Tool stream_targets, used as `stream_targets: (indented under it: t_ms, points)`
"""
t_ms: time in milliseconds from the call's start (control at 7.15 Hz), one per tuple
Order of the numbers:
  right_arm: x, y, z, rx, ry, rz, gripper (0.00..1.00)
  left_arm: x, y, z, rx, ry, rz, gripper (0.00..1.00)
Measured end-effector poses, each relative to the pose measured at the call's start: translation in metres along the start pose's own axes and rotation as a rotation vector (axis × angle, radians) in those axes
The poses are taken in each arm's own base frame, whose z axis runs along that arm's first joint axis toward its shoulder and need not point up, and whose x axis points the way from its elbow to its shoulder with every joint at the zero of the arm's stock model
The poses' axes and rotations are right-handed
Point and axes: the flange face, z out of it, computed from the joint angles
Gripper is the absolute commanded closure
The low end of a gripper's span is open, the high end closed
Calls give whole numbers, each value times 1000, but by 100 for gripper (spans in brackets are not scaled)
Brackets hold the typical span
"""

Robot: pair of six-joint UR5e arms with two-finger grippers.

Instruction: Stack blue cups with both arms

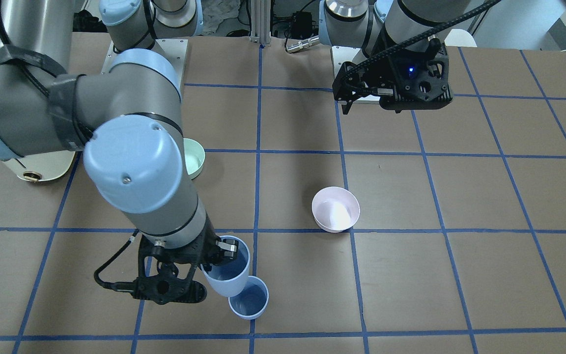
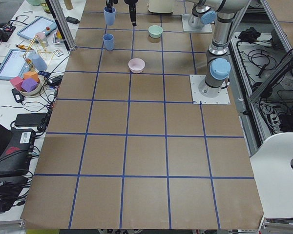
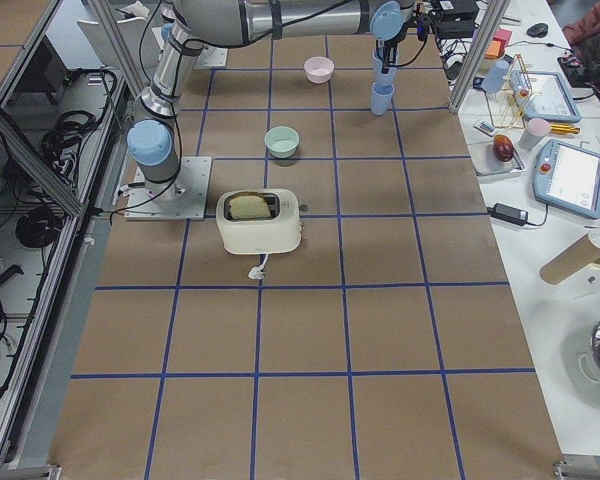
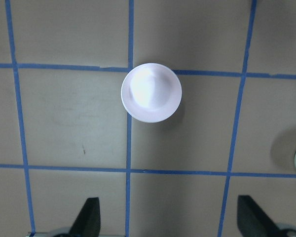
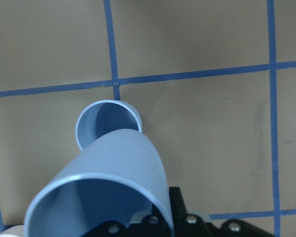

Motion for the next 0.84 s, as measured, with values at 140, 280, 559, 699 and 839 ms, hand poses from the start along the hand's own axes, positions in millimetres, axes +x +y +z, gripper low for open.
stream_targets:
  t_ms: [140,280,559,699,839]
  points:
    - [-12,-1,13,-12,2,20,100,-8,9,8,35,2,6,0]
    - [-17,-3,21,-20,4,34,100,-11,9,12,82,5,32,0]
    - [-20,-6,29,-27,6,43,100,-16,-2,6,194,7,106,0]
    - [-20,-7,33,-31,7,43,100,-17,-7,4,227,6,122,0]
    - [-21,-7,35,-35,8,44,100,-18,-8,2,242,5,127,0]
